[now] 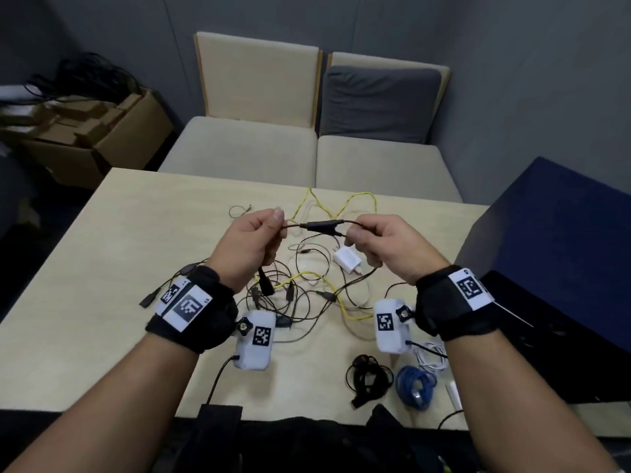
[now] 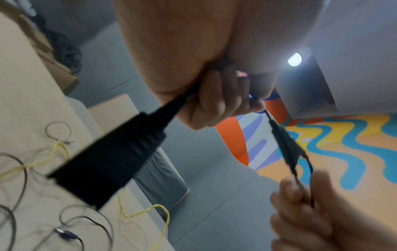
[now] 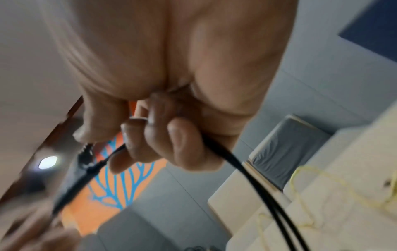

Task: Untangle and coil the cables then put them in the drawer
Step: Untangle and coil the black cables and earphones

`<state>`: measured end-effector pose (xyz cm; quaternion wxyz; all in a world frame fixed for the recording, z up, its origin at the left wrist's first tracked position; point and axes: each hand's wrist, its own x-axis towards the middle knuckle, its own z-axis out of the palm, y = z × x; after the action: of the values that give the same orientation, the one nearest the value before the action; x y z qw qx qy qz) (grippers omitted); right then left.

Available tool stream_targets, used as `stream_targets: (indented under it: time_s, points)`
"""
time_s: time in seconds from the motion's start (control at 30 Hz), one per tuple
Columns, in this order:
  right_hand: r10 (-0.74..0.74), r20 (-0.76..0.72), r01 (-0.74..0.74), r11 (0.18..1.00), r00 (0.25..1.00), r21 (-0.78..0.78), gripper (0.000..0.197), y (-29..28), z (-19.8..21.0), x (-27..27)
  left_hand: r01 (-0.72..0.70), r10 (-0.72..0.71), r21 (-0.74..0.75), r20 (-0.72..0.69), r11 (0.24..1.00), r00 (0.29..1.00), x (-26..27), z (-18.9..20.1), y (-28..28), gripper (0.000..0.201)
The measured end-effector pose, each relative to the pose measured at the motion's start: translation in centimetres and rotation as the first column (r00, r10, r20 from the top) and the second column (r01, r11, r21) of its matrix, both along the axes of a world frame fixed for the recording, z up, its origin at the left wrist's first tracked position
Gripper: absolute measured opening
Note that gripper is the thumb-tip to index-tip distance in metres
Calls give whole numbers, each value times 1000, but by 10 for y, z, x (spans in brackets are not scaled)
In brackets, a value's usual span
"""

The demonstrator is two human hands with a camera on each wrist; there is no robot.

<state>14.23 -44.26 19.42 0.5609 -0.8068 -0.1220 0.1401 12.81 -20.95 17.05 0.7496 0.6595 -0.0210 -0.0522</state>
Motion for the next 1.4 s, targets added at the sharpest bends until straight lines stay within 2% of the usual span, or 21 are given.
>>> stream_targets:
  time_s: [0.1, 0.27, 0.4, 0.5, 0.57, 0.73, 0.87, 1.03, 1.13, 1.3, 1.4]
  points:
    - [-99, -41, 105, 972, 994, 210, 33, 22, 6, 5, 97, -96, 9, -42, 995, 994, 1, 3, 17, 37]
    - [-276, -46, 274, 894, 960, 354, 33, 55, 9, 25, 288, -293, -90, -51, 953, 955, 5, 7, 32, 40]
    - [-385, -5, 368, 877, 923, 308, 33, 74, 1, 32, 342, -353, -248, 1, 906, 936, 9, 13, 40, 34]
    - [-427, 18, 413, 883, 904, 225, 34, 87, -11, 33, 273, -291, -386, 12, 881, 957, 15, 22, 44, 23]
    - [-426, 44, 415, 896, 904, 160, 33, 95, -21, 32, 232, -254, -464, 15, 855, 967, 20, 27, 46, 22]
    - [-273, 148, 288, 953, 950, -90, 30, 115, -41, 15, 68, -147, -653, -68, 755, 987, 34, 32, 52, 32]
    - [-150, 176, 187, 957, 973, -219, 24, 123, -52, -2, -39, -75, -724, -125, 688, 989, 40, 31, 58, 31]
    - [-7, 176, 67, 939, 984, -337, 18, 130, -64, -14, -106, 14, -681, -139, 725, 990, 38, 26, 60, 27]
    - [40, 164, 27, 923, 986, -383, 14, 133, -65, -21, -133, 67, -657, -125, 742, 990, 39, 22, 65, 34]
    - [154, 191, -52, 890, 969, -454, 17, 136, -57, -31, -200, 175, -571, -99, 796, 980, 41, 17, 68, 44]
    - [223, 190, -94, 849, 956, -520, 17, 138, -53, -36, -250, 239, -570, -96, 783, 966, 42, 15, 67, 47]
